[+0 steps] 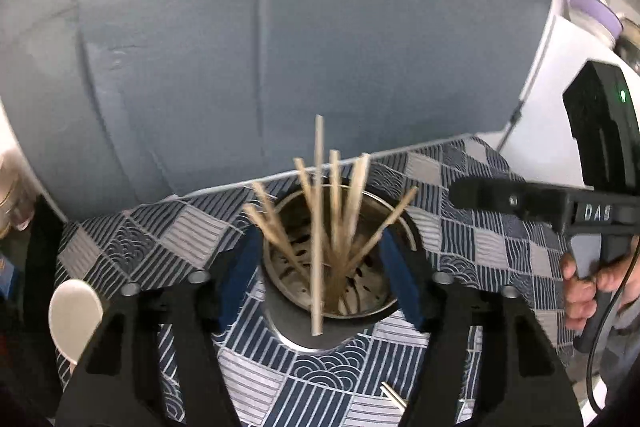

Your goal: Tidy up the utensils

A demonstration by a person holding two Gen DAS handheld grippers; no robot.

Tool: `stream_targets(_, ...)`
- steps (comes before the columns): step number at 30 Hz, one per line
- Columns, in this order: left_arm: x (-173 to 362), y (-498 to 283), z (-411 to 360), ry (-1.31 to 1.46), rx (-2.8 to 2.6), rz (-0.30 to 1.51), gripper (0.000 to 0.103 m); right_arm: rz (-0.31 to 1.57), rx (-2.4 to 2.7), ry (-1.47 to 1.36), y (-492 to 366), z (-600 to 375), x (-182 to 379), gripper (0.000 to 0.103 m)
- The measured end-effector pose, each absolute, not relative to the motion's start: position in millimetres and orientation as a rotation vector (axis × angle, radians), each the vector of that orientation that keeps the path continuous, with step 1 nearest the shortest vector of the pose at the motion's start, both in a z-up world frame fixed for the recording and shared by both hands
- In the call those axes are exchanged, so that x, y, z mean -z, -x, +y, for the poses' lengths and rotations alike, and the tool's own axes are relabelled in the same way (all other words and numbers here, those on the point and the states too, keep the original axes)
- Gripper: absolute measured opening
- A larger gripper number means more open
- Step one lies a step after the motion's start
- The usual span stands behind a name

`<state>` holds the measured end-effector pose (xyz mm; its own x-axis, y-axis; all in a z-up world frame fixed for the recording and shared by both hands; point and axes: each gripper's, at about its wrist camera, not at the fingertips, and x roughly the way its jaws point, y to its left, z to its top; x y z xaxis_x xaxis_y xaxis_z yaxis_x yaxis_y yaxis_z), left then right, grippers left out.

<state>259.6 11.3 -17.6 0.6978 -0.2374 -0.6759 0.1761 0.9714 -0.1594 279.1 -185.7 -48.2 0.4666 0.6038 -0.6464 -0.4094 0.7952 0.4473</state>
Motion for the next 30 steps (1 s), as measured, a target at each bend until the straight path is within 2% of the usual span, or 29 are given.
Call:
stream_targets(5,32.4,-274.0,9.5,0.114,0.226,0.839,0.045,0.882,-0.610,-0.287,-282.7,-204.9,50.9,0.072)
stream_targets(6,33.8,-275.1,10.6,0.127,0.234,0.845,0.040,0.883,-0.614,-0.287,-283.0,-207.8,51.9,0.071)
stream_targets(8,37.3,-279.9,10.4,0.126,0.230,0.866,0.030,0.894,-0.625,-0.281,-284.2,-209.9,54.1,0.054)
stream_targets(9,39.1,-282.6,10.9,0.131,0.235,0.881,0.019,0.902,-0.628,-0.280,-284.7,-210.3,55.7,0.049)
stream_targets(10,41.4,-285.6,10.5,0.141,0.246,0.898,0.013,0.911,-0.635,-0.286,-285.7,-211.4,58.0,0.038)
stream_targets(11,43.4,-287.6,11.1,0.151,0.251,0.911,0.005,0.917,-0.645,-0.294,-286.1,-212.3,59.8,0.032)
stream_targets(12,44.0,-288.7,12.4,0.167,0.260,0.912,0.005,0.919,-0.650,-0.297,-285.8,-212.7,60.9,0.022)
stream_targets(14,43.2,-289.7,16.5,0.217,0.283,0.912,0.005,0.917,-0.662,-0.295,-284.5,-212.6,61.6,0.015)
stream_targets(18,36.0,-286.2,22.2,0.287,0.309,0.863,0.005,0.927,-0.654,-0.261,-284.7,-209.7,61.6,0.014)
stream_targets(23,22.0,-279.1,25.2,0.345,0.334,0.693,0.005,0.902,-0.665,-0.284,-289.5,-210.0,56.0,0.016)
stream_targets(26,36.2,-276.7,29.4,0.422,0.317,0.576,0.005,0.885,-0.683,-0.285,-295.6,-206.5,50.8,0.016)
stream_targets(30,58.6,-275.7,32.4,0.517,0.314,0.508,0.005,0.877,-0.707,-0.273,-300.6,-199.4,49.2,0.016)
